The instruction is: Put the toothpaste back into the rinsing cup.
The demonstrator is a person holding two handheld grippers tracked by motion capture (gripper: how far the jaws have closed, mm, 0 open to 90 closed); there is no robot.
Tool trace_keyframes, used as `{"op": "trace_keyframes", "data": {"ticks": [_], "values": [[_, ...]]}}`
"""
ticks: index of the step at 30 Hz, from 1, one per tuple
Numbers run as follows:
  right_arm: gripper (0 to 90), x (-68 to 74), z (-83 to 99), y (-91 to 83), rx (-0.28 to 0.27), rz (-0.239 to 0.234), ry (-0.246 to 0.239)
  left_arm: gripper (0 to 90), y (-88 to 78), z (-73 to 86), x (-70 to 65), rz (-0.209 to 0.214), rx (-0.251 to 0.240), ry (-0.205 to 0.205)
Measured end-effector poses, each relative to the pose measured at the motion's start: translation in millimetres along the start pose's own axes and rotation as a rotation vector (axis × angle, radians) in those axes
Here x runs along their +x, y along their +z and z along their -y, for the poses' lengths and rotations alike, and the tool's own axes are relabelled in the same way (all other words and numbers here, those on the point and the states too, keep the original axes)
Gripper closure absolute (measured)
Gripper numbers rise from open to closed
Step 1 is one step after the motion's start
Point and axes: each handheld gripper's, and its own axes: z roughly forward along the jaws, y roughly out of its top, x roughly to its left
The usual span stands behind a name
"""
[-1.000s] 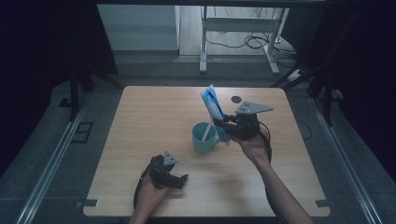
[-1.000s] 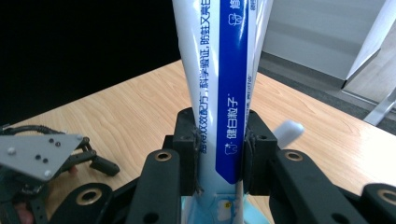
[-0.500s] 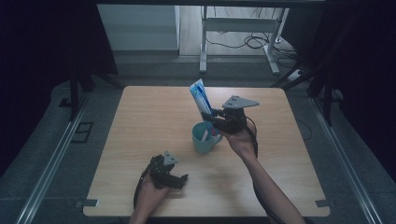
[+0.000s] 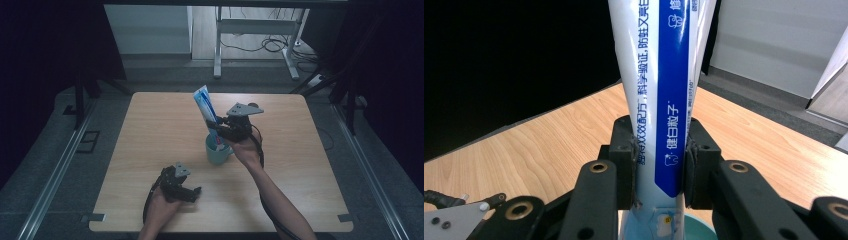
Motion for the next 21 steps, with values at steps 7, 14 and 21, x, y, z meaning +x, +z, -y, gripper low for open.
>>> {"op": "trace_keyframes", "data": {"ticks": [7, 14, 21], "values": [[71.2, 0.0, 8.8, 5.7, 0.006, 0.006, -0.007, 0.6, 0.0, 0.0, -0.1, 0.001, -0.001, -0.001], [71.1, -1.7, 19.6, 8.7, 0.009, 0.016, -0.006, 0.6, -0.1, 0.0, 0.2, 0.0, 0.002, 0.003], [71.0, -3.4, 30.5, 12.1, 0.019, 0.017, 0.001, 0.6, -0.1, 0.0, 0.1, 0.0, 0.001, 0.002]]}}
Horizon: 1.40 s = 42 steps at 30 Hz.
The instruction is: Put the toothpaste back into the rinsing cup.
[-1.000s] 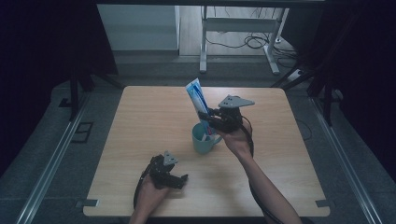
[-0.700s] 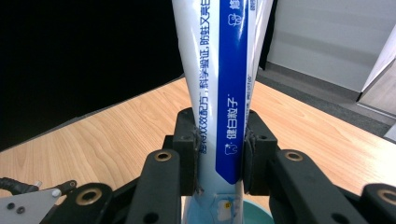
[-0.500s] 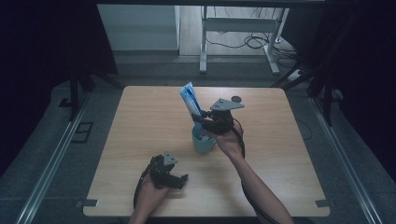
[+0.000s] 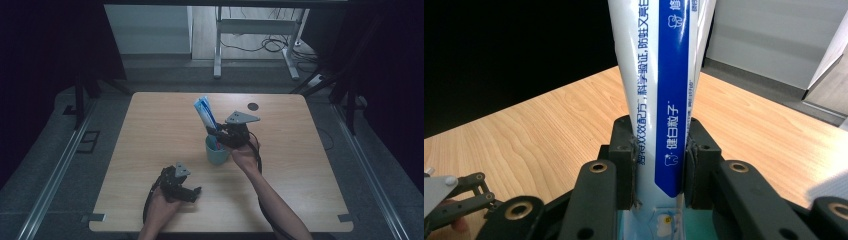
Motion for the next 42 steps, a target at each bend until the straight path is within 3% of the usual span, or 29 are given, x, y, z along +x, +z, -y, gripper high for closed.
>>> {"op": "trace_keyframes", "data": {"ticks": [17, 36, 37, 42], "values": [[70.2, -2.1, 23.1, 9.7, 0.049, 0.014, 0.006, 0.5, 0.0, 0.1, -0.3, 0.001, 0.0, -0.003], [67.3, -5.6, 38.7, 10.2, 0.099, 0.006, 0.024, 0.5, 0.0, 0.1, -0.4, 0.001, 0.0, -0.004], [67.5, -6.7, 40.4, 9.2, 0.087, 0.003, 0.044, 0.5, 0.0, 0.1, -0.3, 0.001, 0.0, -0.003], [67.3, -7.2, 39.6, 9.1, 0.092, 0.002, 0.041, 0.5, 0.1, 0.0, -0.3, 0.001, 0.0, -0.003]]}}
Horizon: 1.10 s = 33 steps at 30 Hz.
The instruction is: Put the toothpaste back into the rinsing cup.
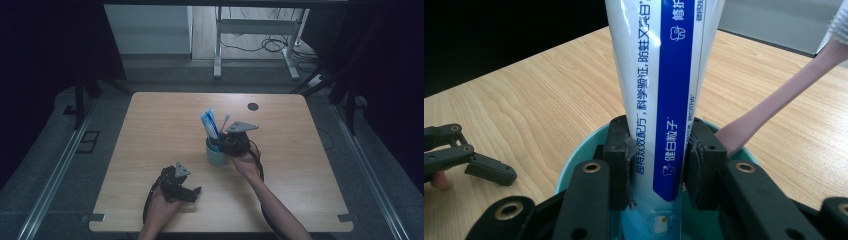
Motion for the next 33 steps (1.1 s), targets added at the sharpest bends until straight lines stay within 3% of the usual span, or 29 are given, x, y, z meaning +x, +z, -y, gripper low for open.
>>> {"op": "trace_keyframes", "data": {"ticks": [12, 19, 33], "values": [[64.4, -2.1, 0.4, 0.5, 0.009, -0.015, 0.012, 0.5, -0.1, 0.0, 0.1, 0.001, 0.001, 0.0], [57.2, -2.9, -1.0, -1.6, 0.007, -0.034, 0.016, 0.5, 0.0, 0.0, 0.0, 0.0, 0.0, 0.0], [44.4, 4.7, -6.3, -3.3, 0.024, -0.025, -0.045, 0.5, 0.0, 0.0, 0.1, -0.001, 0.0, 0.001]]}}
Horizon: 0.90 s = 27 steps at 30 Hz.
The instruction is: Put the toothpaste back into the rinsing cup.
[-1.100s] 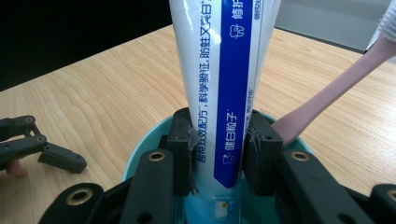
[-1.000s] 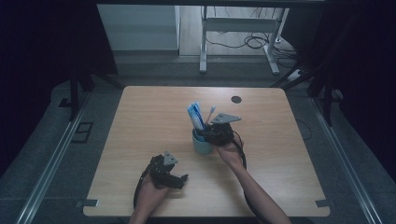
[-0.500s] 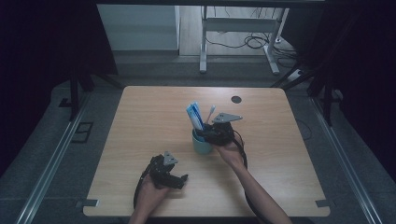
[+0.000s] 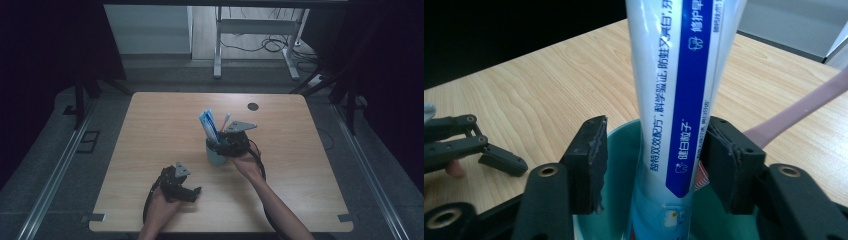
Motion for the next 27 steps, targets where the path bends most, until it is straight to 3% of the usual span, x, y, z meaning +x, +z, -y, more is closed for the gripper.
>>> {"op": "trace_keyframes", "data": {"ticks": [6, 27], "values": [[41.1, 1.6, -2.0, -3.6, 0.006, 0.001, -0.025, 0.5, 0.0, -0.1, 0.2, 0.0, 0.0, 0.003], [37.7, 2.2, -2.6, -22.4, -0.002, -0.002, -0.033, 0.5, 0.0, -0.1, 0.1, 0.0, 0.0, 0.003]]}}
